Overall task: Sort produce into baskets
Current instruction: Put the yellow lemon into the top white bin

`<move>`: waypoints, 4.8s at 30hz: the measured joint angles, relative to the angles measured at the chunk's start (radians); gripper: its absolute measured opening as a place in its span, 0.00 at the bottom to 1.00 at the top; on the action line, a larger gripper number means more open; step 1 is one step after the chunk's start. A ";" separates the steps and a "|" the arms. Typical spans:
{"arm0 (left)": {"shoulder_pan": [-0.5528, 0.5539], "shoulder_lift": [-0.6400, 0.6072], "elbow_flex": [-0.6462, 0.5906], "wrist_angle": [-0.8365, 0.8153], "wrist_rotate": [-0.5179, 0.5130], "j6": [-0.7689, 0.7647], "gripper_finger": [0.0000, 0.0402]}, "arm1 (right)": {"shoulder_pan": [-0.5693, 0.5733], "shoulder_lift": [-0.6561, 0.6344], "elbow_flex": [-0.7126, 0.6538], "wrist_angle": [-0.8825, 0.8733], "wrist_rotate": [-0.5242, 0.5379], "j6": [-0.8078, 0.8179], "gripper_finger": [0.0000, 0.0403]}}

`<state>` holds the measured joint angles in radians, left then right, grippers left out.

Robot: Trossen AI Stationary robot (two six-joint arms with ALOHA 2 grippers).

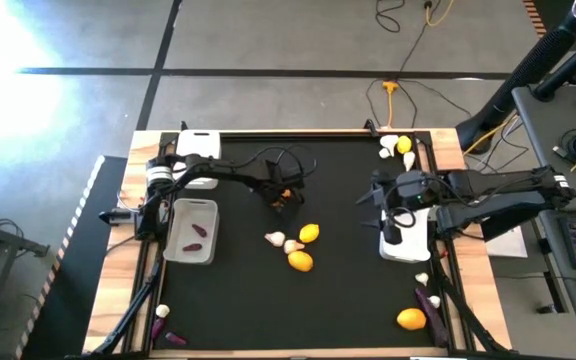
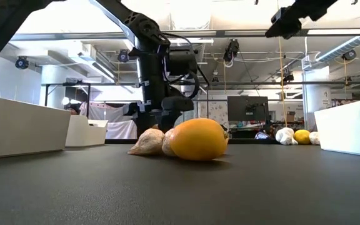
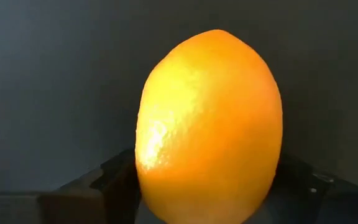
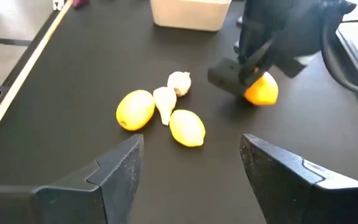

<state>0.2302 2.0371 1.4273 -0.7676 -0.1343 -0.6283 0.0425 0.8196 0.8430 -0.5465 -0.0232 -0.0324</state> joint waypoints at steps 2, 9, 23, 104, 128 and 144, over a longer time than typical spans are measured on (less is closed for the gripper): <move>0.001 -0.009 0.000 0.009 -0.003 -0.001 0.51 | 0.000 0.000 0.015 -0.001 0.000 -0.006 0.63; 0.004 -0.230 0.001 -0.161 -0.117 0.014 0.48 | 0.000 0.001 0.090 -0.079 0.020 -0.005 0.61; 0.454 -0.545 -0.253 -0.415 -0.215 0.077 0.48 | -0.002 0.054 0.099 -0.042 0.054 0.049 0.60; -0.599 -0.516 -0.436 0.379 -0.111 -0.010 0.69 | -0.025 0.813 0.169 0.296 -0.030 -0.265 0.76; -0.558 -0.978 -0.711 0.333 -0.246 -0.061 0.69 | -0.083 0.997 0.291 0.222 -0.082 -0.146 0.53; -0.328 -1.248 -0.719 0.154 -0.157 0.035 0.69 | -0.275 1.305 0.634 0.522 -0.034 -0.099 0.51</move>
<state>-0.0979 0.7891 0.7082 -0.6138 -0.2911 -0.5935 -0.2328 2.1247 1.4765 -0.0245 -0.0573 -0.1314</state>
